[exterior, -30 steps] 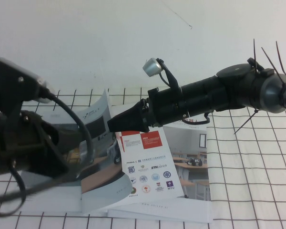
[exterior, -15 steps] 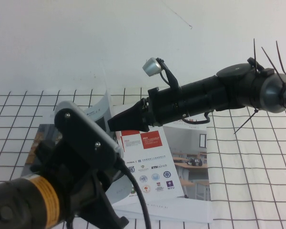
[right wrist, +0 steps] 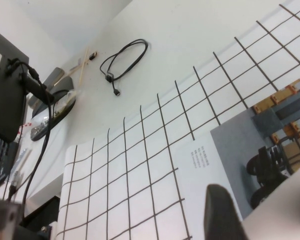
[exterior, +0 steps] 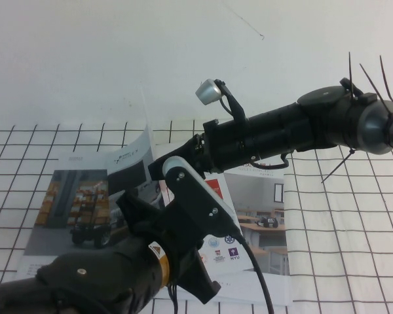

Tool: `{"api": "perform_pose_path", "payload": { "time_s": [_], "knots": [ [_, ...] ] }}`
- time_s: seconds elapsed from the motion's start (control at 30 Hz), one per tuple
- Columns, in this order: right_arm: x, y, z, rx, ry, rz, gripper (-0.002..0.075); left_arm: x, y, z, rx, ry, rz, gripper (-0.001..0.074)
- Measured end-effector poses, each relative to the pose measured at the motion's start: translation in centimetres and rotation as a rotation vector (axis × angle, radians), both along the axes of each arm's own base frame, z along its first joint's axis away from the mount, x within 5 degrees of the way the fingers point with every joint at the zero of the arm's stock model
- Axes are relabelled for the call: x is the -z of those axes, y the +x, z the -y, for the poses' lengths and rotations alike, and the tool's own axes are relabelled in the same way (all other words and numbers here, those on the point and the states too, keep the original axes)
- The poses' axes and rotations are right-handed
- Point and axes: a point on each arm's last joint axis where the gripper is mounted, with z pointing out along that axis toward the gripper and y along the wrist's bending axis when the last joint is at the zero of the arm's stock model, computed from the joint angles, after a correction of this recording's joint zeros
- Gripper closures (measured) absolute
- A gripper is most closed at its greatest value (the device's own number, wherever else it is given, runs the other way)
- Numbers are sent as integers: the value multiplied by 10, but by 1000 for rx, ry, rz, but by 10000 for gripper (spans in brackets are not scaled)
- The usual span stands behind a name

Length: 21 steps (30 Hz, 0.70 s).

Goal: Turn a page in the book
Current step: Open the closed book

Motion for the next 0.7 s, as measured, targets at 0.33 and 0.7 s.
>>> {"api": "perform_pose_path", "payload": {
  "time_s": [0.33,0.7],
  "knots": [
    [0,1,2,-6,-13,21,379,-1,11,-10,-158,91,61,738],
    [-42,43,54,44,47,157,412,-3,15,-23,-275,159,103,738]
  ]
}}
